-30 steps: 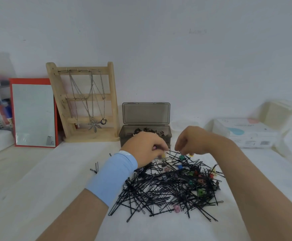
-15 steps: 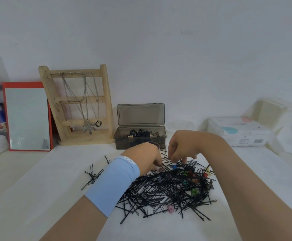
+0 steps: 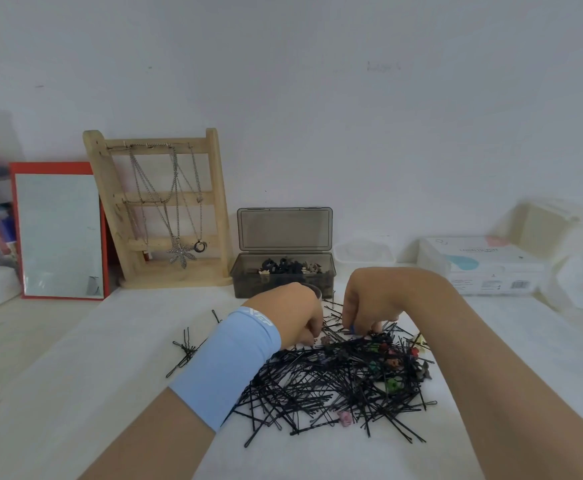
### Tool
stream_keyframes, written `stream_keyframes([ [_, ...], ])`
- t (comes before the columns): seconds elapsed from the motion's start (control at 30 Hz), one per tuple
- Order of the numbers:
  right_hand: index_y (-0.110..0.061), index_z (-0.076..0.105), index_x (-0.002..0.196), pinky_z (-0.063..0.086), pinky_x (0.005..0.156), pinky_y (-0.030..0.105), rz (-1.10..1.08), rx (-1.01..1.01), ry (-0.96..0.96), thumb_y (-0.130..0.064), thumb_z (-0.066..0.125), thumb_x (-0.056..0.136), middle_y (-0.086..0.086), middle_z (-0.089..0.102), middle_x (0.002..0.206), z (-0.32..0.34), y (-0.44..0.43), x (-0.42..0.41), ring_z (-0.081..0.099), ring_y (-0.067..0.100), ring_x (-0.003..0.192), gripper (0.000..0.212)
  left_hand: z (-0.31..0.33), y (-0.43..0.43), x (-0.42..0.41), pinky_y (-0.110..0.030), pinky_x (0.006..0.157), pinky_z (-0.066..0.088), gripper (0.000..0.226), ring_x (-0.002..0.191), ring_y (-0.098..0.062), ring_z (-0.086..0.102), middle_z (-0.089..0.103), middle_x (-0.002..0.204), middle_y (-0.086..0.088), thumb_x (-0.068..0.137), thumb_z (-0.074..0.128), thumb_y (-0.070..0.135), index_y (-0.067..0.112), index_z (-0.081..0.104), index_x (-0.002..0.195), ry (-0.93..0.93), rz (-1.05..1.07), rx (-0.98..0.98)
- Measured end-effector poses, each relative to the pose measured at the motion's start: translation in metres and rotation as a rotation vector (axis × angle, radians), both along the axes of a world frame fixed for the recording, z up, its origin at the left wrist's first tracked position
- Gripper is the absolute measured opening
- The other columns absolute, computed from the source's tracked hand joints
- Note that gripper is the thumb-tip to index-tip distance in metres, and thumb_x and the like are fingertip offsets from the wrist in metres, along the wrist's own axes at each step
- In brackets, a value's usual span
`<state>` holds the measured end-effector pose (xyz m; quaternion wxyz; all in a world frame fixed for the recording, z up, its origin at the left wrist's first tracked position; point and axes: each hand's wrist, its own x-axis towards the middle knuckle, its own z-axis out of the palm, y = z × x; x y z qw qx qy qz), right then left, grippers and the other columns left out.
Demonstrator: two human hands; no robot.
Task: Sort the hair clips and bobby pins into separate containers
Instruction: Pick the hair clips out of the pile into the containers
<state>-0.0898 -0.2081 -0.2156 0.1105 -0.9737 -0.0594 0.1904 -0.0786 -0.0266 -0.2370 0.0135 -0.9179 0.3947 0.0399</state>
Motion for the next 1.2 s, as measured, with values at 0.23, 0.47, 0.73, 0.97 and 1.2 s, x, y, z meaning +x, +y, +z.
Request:
stream_keyframes([
  [0.23, -0.028, 0.070, 0.085, 0.043, 0.043, 0.020, 0.020, 0.285, -0.110, -0.016, 0.069, 0.083, 0.005, 0.075, 0.073, 0.006, -0.007, 0.005, 0.065, 0.014, 0.058, 0.012, 0.011, 0.026, 0.014, -0.017, 0.062, 0.044, 0.005, 0.062, 0.008, 0.059, 0.064, 0.070, 0.032, 0.083, 0.073, 0.033, 0.036, 0.070, 0.082, 0.050, 0.115, -0.547],
  [0.47, -0.023, 0.070, 0.089, 0.044, 0.043, 0.022, 0.000, 0.403, -0.170, -0.013, 0.068, 0.084, -0.003, 0.070, 0.063, 0.004, -0.006, 0.007, 0.065, 0.013, 0.057, 0.011, -0.022, 0.030, 0.027, -0.019, 0.078, 0.043, 0.035, 0.087, -0.004, 0.056, 0.064, 0.102, 0.017, 0.087, 0.070, 0.023, 0.031, 0.063, 0.120, -0.036, 0.288, -0.706],
  [0.73, -0.026, 0.069, 0.099, 0.046, 0.052, 0.018, 0.002, 0.494, -0.444, -0.019, 0.072, 0.087, -0.002, 0.072, 0.085, -0.012, 0.018, 0.014, 0.055, -0.005, 0.045, 0.015, -0.027, 0.024, 0.029, -0.015, 0.077, 0.040, 0.035, 0.094, -0.002, 0.060, 0.061, 0.114, 0.014, 0.094, 0.061, 0.020, 0.031, 0.057, 0.127, 0.117, 0.300, -0.732],
  [0.97, -0.030, 0.072, 0.086, 0.054, 0.055, 0.020, -0.153, 0.138, -0.347, -0.010, 0.072, 0.085, -0.006, 0.070, 0.084, -0.006, -0.032, 0.016, 0.069, 0.007, 0.059, 0.020, -0.016, 0.023, 0.022, -0.019, 0.082, 0.043, 0.026, 0.082, 0.003, 0.053, 0.054, 0.105, 0.014, 0.093, 0.060, 0.015, 0.030, 0.065, 0.115, -0.055, 0.200, -0.661],
  [1.2, -0.021, 0.076, 0.099, 0.062, 0.063, 0.029, -0.217, 0.039, -0.220, 0.001, 0.073, 0.077, 0.003, 0.074, 0.084, -0.024, -0.029, 0.016, 0.073, 0.018, 0.071, 0.031, -0.004, 0.002, -0.004, -0.017, 0.085, 0.046, 0.020, 0.090, 0.002, 0.060, 0.068, 0.100, 0.021, 0.090, 0.068, 0.024, 0.036, 0.075, 0.105, 0.107, -0.033, -0.372],
])
